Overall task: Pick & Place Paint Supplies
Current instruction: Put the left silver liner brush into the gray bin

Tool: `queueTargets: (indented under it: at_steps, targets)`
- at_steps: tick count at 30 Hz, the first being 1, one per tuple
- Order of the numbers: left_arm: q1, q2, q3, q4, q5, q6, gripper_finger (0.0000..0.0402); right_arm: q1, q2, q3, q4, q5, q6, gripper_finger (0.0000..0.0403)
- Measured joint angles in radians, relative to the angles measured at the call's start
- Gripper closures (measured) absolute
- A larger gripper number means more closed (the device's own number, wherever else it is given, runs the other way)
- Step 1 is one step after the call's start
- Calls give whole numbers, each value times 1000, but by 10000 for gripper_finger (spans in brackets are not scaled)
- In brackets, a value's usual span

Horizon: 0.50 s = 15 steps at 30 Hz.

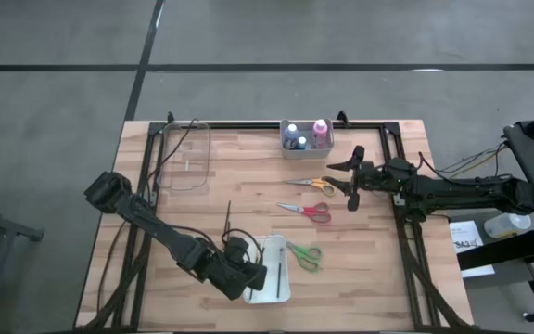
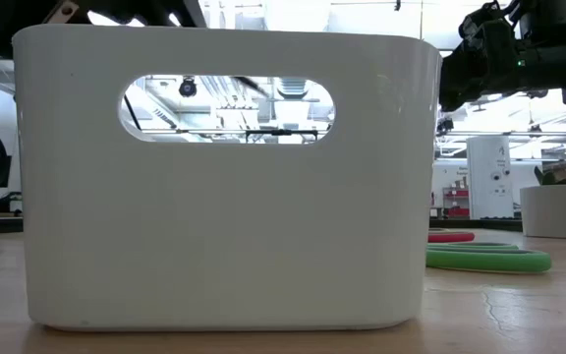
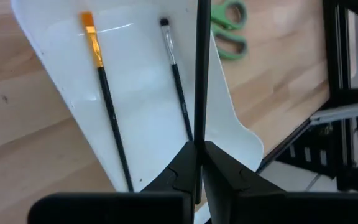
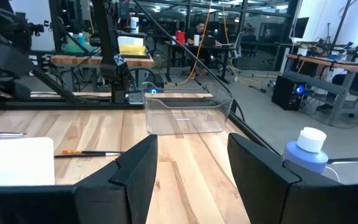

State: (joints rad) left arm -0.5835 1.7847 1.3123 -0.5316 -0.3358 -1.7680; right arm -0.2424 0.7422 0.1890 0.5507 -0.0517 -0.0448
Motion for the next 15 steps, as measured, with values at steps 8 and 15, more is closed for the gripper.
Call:
queueTargets:
  at_steps: [8, 15]
  targets:
    - [-2, 0, -81, 66, 46, -24, 378, 0, 0, 0, 0, 0, 0, 209]
    - [-2, 0, -160, 126, 78, -47, 378, 0, 0, 0, 0, 0, 0, 209]
